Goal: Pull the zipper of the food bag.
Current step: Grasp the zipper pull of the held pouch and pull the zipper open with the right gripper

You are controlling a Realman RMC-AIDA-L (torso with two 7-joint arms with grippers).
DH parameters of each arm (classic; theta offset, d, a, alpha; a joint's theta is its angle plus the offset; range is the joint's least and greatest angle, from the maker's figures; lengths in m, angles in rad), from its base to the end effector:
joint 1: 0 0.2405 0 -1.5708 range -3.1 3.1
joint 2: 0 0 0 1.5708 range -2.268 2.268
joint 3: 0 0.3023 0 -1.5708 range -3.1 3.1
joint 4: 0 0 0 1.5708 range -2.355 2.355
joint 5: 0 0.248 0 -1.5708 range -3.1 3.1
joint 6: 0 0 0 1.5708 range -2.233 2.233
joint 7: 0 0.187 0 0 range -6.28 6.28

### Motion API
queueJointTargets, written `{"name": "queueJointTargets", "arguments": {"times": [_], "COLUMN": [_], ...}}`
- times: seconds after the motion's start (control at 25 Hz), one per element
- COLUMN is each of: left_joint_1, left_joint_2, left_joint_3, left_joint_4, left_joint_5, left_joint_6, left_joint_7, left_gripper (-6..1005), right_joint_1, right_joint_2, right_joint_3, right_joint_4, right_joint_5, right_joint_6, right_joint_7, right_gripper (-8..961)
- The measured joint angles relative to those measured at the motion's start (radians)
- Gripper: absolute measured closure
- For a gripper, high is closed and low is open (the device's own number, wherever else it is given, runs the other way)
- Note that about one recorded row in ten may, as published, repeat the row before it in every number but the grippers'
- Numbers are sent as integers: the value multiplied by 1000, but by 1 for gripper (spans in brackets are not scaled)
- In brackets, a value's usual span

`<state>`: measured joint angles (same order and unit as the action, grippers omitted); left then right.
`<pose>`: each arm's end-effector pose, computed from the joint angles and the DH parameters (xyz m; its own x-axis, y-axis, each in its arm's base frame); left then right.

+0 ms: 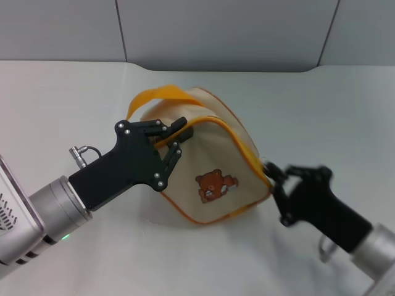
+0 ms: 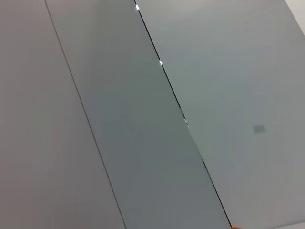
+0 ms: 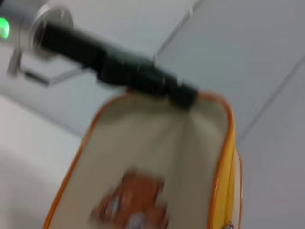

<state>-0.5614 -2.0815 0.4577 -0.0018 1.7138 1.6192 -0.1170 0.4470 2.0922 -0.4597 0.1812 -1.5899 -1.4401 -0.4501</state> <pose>-0.2739 0.3541 -0.1165 0.6951 -0.4051 0.5939 0.1237 -0.7464 -0.6539 0.3255 0.3144 -0.1554 0.8689 0.4406 -0.2255 0.0456 -0.5250 -0.8499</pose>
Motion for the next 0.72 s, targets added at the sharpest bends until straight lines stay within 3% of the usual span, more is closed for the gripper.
{"name": "queueJointTargets", "arguments": {"times": [0.2,0.56,0.72], "left_joint_1": [0,3,9], "left_joint_2": [0,0,0], "left_joint_3": [0,-12,-52], "left_joint_4": [0,-47,-95], "left_joint_5": [1,-9,-9], "left_joint_6": [0,-12,-46], "left_joint_7": [0,-14,-45], "left_gripper": [818,798,789], "right_joint_1": [-97,-139,-137], "right_joint_2": [0,0,-6], "right_joint_3": [13,67,73], "right_joint_4": [-23,-6,-19], "right_joint_5": [6,8,8], "right_joint_6": [55,-101,-139], "right_joint_7": [5,21,143], "right_gripper": [889,830,804]}}
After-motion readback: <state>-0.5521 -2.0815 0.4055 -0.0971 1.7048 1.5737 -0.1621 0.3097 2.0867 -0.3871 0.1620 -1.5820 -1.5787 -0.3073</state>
